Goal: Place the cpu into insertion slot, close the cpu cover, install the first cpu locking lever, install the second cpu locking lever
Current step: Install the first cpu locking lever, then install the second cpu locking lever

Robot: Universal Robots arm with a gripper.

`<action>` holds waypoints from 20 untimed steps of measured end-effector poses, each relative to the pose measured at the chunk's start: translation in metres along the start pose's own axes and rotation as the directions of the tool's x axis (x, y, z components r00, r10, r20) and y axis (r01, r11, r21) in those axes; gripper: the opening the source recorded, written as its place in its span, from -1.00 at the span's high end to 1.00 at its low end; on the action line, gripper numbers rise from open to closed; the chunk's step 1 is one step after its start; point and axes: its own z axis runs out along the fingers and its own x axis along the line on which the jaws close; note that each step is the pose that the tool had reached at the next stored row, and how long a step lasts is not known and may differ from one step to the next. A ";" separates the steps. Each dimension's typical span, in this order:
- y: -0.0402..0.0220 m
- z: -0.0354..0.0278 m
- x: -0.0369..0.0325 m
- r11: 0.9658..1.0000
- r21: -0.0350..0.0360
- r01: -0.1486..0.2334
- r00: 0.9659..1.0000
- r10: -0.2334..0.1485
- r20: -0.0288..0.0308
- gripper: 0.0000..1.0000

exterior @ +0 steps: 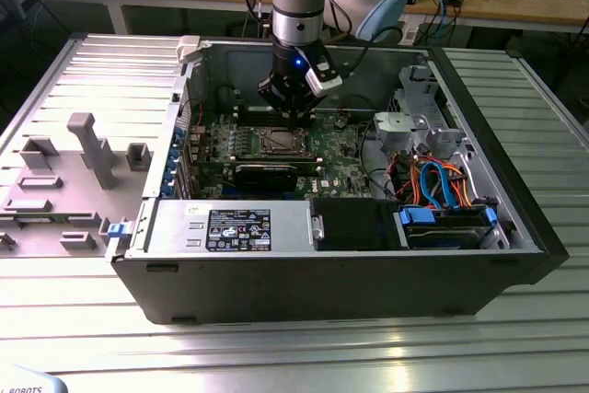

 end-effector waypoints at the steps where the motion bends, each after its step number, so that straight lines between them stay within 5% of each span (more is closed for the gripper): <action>1: -0.0001 -0.0027 0.0000 1.000 0.000 0.000 1.000 0.000 0.000 0.79; 8: -0.0087 -0.0026 0.0003 1.000 0.001 0.000 1.000 0.000 0.000 0.79; 20: -0.0094 -0.0025 0.0003 1.000 0.001 0.000 1.000 0.000 0.000 0.79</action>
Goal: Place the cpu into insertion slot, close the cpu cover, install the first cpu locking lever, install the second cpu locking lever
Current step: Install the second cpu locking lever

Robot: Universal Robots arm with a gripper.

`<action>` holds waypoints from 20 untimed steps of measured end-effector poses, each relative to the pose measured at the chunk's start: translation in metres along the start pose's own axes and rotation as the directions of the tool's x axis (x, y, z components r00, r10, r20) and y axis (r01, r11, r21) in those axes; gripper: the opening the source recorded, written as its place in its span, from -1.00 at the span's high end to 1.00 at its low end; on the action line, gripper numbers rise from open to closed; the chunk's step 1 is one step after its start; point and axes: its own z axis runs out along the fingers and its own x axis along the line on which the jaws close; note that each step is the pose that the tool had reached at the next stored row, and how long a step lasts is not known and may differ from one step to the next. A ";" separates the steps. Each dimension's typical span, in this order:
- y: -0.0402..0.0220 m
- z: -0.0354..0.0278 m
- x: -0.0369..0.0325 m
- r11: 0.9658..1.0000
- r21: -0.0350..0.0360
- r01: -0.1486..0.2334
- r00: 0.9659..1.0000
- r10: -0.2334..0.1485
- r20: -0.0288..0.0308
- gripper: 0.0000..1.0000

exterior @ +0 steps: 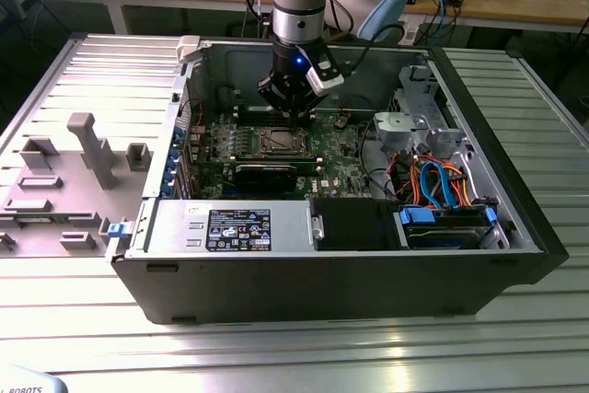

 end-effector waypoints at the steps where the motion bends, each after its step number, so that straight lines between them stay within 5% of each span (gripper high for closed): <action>1: 0.0000 0.0000 0.0000 1.000 0.000 0.000 1.000 0.000 0.000 0.79; 9: -0.0066 0.0000 0.0002 1.000 0.000 0.000 1.000 0.000 0.000 0.79; 15: -0.0080 -0.0067 0.0001 1.000 0.000 0.000 1.000 0.000 0.000 0.79; 20: -0.0173 -0.0064 0.0004 1.000 0.000 0.000 1.000 0.000 0.000 0.79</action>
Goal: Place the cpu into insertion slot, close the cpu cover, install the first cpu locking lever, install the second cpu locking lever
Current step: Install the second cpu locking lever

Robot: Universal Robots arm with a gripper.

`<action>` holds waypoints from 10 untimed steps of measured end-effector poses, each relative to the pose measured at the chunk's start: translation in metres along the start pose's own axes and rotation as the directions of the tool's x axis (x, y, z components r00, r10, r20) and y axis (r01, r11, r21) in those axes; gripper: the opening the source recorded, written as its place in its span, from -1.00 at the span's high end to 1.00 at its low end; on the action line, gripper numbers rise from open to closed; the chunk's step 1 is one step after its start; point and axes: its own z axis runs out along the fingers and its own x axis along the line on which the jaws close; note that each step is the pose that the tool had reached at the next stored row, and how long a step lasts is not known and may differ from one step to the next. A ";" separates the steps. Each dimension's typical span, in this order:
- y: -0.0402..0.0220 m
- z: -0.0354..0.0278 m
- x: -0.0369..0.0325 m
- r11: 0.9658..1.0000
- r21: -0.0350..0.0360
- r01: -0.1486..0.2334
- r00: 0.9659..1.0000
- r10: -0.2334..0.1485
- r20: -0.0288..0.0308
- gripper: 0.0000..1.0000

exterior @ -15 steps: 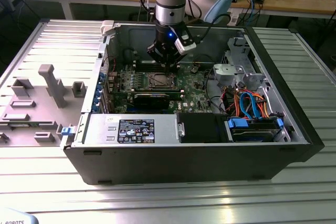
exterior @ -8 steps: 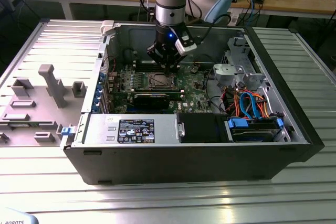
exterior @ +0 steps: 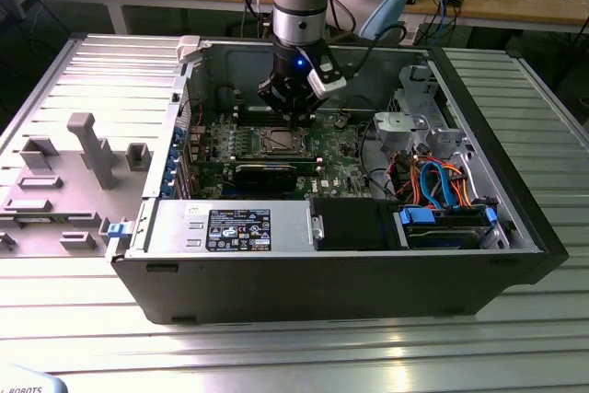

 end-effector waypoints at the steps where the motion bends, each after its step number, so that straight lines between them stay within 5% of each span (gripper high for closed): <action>1: -0.0010 0.0001 0.0000 1.000 0.000 0.000 1.000 0.000 0.000 0.79; 10: -0.0110 0.0004 0.0004 1.000 0.000 0.000 1.000 0.000 0.000 0.79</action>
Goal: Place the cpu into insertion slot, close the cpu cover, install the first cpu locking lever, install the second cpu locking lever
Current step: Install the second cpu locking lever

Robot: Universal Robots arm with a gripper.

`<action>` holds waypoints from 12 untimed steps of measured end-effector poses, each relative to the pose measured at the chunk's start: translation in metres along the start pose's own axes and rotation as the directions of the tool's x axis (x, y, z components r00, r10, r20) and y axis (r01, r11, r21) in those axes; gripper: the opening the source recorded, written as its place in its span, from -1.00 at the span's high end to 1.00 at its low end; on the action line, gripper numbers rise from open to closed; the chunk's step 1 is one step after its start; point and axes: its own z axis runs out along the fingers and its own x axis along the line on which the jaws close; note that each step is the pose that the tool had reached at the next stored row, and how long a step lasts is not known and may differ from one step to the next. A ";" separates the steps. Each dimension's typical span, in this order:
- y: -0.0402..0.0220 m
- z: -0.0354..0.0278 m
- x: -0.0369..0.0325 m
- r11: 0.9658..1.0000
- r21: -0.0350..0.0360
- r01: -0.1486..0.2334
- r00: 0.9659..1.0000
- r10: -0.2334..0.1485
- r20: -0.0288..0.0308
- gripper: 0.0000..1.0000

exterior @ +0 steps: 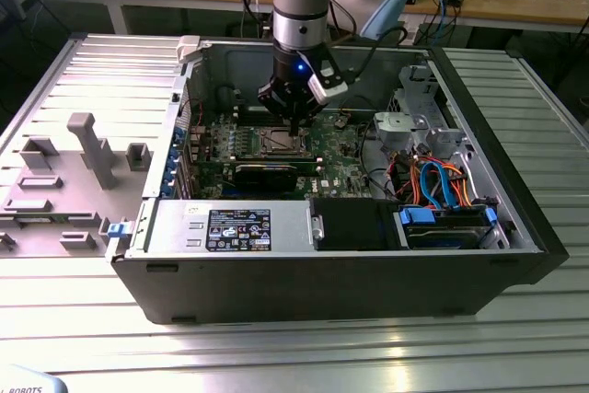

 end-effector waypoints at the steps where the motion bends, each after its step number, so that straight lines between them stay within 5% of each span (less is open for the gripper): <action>1: -0.0009 0.0000 0.0001 1.000 0.000 0.000 1.000 0.000 0.000 0.79; 12: -0.0099 -0.0038 0.0003 1.000 0.000 0.000 1.000 0.000 0.000 0.79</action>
